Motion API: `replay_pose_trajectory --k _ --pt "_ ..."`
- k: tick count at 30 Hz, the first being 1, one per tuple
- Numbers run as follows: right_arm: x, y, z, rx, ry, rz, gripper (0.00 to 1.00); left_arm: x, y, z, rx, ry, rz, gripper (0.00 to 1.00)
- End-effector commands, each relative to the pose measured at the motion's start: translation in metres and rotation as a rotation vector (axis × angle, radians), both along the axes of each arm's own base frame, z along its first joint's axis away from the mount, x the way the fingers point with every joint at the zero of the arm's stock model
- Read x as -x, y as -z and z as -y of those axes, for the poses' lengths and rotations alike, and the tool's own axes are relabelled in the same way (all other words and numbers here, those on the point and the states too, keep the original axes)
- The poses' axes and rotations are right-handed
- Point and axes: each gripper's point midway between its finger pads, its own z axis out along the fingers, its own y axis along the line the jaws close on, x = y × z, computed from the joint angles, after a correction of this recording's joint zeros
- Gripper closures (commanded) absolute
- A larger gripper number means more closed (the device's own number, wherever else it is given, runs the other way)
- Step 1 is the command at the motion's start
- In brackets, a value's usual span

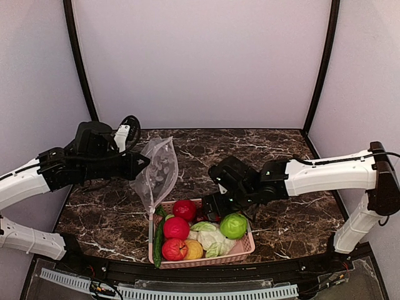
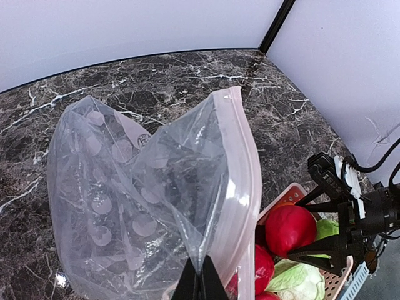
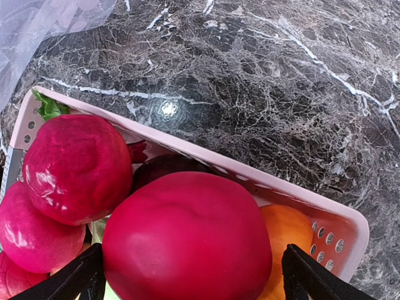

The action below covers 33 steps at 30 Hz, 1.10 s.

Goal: Place the food in the zip-top bag and seal the zipper
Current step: Pick up the fake fruit from the bin.

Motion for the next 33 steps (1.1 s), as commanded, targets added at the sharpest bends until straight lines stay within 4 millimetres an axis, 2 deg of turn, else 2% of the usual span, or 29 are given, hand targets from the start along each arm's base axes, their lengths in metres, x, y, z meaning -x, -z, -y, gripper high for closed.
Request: replay_pose_trajectory --k 1,5,10,14,23,27,33 --pt "-0.004 -0.001 -0.005 0.000 0.026 0.014 0.05 0.003 -0.005 -0.002 0.033 0.000 0.006 0.99" --pt "-0.003 0.003 -0.004 0.002 0.036 0.006 0.07 0.005 -0.006 -0.003 0.040 0.006 0.005 0.99" --pt "-0.003 -0.002 0.000 -0.014 0.051 0.011 0.21 0.007 -0.010 -0.004 0.053 0.010 0.012 0.99" --pt "-0.002 -0.008 0.003 -0.029 0.052 0.019 0.27 0.008 -0.014 -0.004 0.061 0.011 0.019 0.99" --pt "-0.002 -0.025 0.009 -0.074 0.066 0.043 0.31 0.011 -0.016 -0.004 0.079 0.021 0.017 0.99" --pt "-0.001 -0.047 0.011 -0.127 0.063 0.066 0.32 0.013 -0.021 -0.003 0.096 0.028 0.022 0.99" --pt "0.008 -0.101 0.007 -0.300 -0.010 0.122 0.33 0.016 -0.025 0.001 0.129 0.053 0.016 0.99"
